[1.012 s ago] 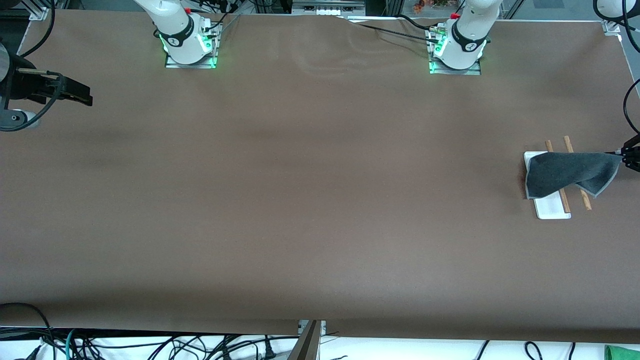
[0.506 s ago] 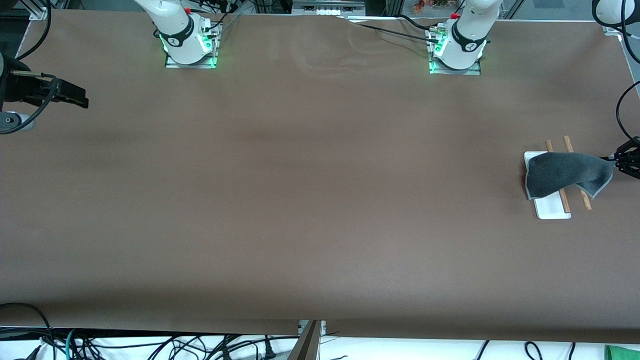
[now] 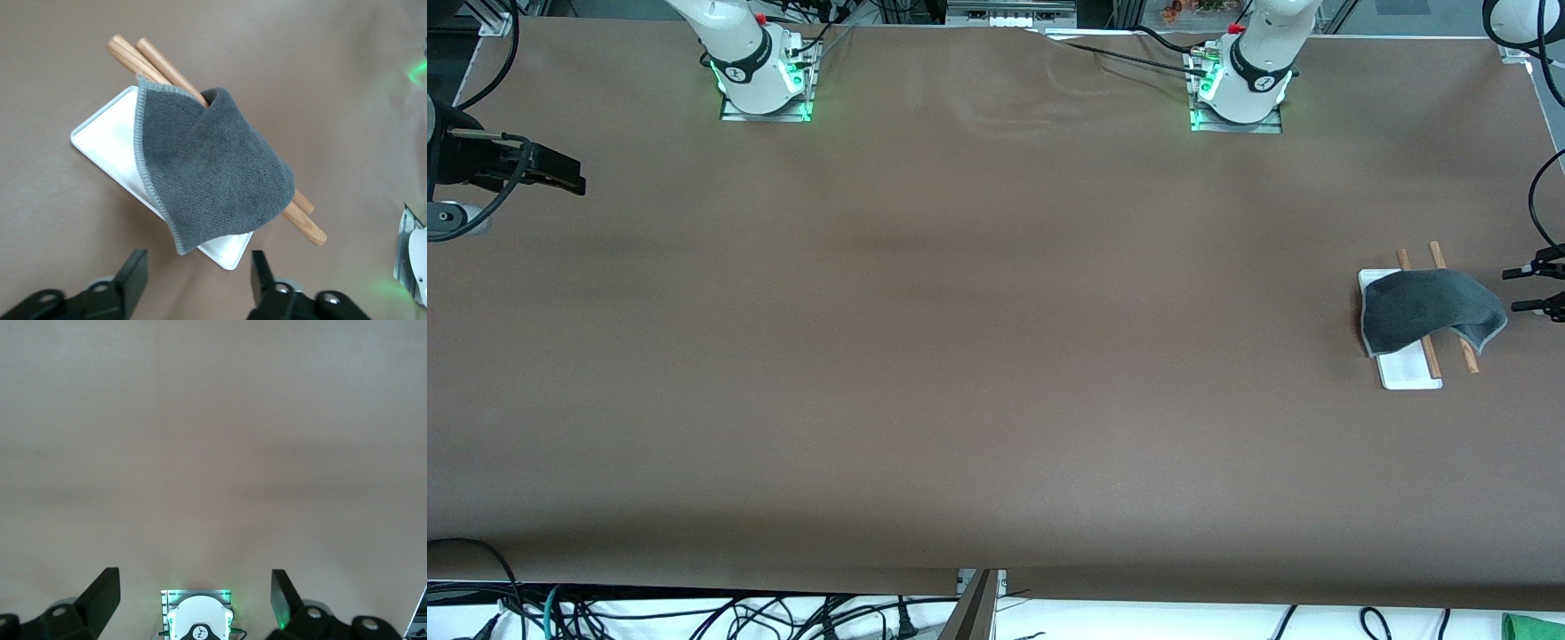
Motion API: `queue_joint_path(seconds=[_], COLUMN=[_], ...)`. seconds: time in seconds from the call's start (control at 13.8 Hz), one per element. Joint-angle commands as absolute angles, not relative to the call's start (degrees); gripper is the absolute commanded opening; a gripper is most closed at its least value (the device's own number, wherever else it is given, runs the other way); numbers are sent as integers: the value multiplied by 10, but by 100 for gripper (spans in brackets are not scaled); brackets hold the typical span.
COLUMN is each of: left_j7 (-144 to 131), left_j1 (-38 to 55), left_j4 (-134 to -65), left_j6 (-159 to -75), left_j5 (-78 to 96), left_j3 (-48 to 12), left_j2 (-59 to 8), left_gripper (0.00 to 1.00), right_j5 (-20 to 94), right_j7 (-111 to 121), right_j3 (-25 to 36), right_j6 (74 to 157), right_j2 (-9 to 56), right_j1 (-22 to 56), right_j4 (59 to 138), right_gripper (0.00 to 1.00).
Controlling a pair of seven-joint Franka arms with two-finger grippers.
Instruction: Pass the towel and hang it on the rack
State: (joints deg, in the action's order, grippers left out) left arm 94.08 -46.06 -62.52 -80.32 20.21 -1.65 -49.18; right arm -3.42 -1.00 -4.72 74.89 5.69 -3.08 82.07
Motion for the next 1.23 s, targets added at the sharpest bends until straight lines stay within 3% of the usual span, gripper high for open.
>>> queue_joint_path(seconds=[0.0, 0.36, 0.87, 1.16], left_j7=[947, 798, 576, 423], left_j1=[-451, -364, -223, -158], left_j4=[-596, -600, -605, -662], left_j6=[-799, -791, -756, -766], left_j5=[164, 87, 51, 41], left_j3=[-22, -27, -28, -27], left_j2=[-470, -351, -309, -262], left_gripper=[100, 100, 100, 100], right_j5=[-33, -32, -32, -32], right_j7=[-1, -1, -4, -10], right_j3=[-51, -52, -54, -53], right_j6=[750, 750, 751, 751], right_j2=[56, 57, 57, 57], right_j1=[-33, -33, -32, -32], right_j4=[817, 817, 817, 817], right_gripper=[100, 100, 100, 100])
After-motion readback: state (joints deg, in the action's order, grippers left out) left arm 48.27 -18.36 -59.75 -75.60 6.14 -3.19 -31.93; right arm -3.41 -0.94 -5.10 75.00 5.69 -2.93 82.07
